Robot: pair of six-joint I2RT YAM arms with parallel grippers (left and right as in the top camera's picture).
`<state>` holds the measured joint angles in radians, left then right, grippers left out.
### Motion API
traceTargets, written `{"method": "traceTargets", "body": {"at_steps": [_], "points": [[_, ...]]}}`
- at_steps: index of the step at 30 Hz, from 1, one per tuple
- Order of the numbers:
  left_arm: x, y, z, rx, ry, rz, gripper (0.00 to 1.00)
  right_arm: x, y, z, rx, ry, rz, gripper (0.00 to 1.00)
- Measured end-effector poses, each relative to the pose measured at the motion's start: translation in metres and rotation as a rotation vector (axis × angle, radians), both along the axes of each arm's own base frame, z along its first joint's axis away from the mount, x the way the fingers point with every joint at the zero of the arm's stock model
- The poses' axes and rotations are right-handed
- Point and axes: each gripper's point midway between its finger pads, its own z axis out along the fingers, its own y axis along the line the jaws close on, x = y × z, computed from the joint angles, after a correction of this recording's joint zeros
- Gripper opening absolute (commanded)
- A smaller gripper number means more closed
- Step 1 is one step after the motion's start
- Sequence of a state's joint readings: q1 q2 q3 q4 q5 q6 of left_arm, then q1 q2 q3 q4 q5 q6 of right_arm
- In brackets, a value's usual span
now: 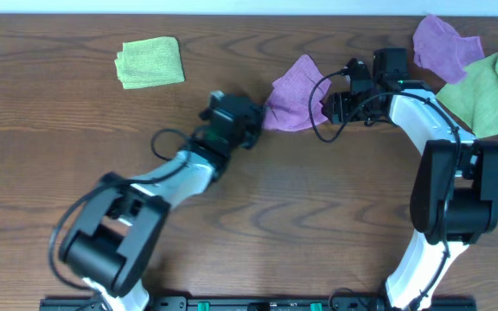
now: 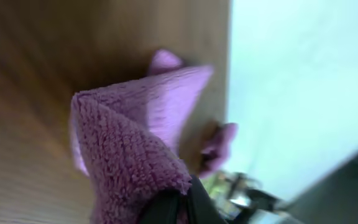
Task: Fold the cloth
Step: 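Grasp the purple cloth's left corner with the left gripper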
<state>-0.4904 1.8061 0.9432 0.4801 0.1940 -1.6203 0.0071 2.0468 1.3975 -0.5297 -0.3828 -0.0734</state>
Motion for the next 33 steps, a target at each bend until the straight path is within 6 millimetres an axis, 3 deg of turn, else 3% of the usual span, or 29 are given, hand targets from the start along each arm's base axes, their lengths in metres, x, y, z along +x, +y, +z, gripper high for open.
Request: {"method": "traceTargets", "body": {"at_steps": [4, 8, 16, 19, 23, 26, 31, 33], "points": [[0.007, 0.014, 0.045, -0.082, -0.075, -0.022, 0.06, -0.003, 0.006, 0.000, 0.014, 0.012, 0.005, 0.63], [0.004, 0.026, 0.082, -0.119, -0.128, -0.031, 0.06, -0.007, 0.023, 0.000, 0.027, 0.019, 0.039, 0.67], [-0.004, 0.024, 0.085, -0.132, -0.106, -0.072, 0.06, -0.013, 0.076, 0.001, 0.003, -0.011, 0.146, 0.66], [-0.005, 0.023, 0.085, -0.135, -0.104, -0.080, 0.06, -0.011, 0.083, 0.002, -0.005, -0.023, 0.134, 0.70], [-0.005, 0.023, 0.085, -0.135, -0.104, -0.080, 0.06, 0.000, 0.071, 0.002, -0.037, -0.035, 0.042, 0.69], [-0.005, 0.023, 0.085, -0.135, -0.104, -0.080, 0.06, 0.007, 0.051, 0.001, -0.032, -0.015, -0.072, 0.70], [-0.005, 0.023, 0.084, -0.134, -0.102, -0.080, 0.06, 0.023, 0.021, 0.006, 0.038, -0.025, -0.197, 0.71], [-0.005, 0.023, 0.084, -0.134, -0.102, -0.080, 0.06, 0.027, 0.018, 0.003, 0.075, -0.023, -0.216, 0.70]]}}
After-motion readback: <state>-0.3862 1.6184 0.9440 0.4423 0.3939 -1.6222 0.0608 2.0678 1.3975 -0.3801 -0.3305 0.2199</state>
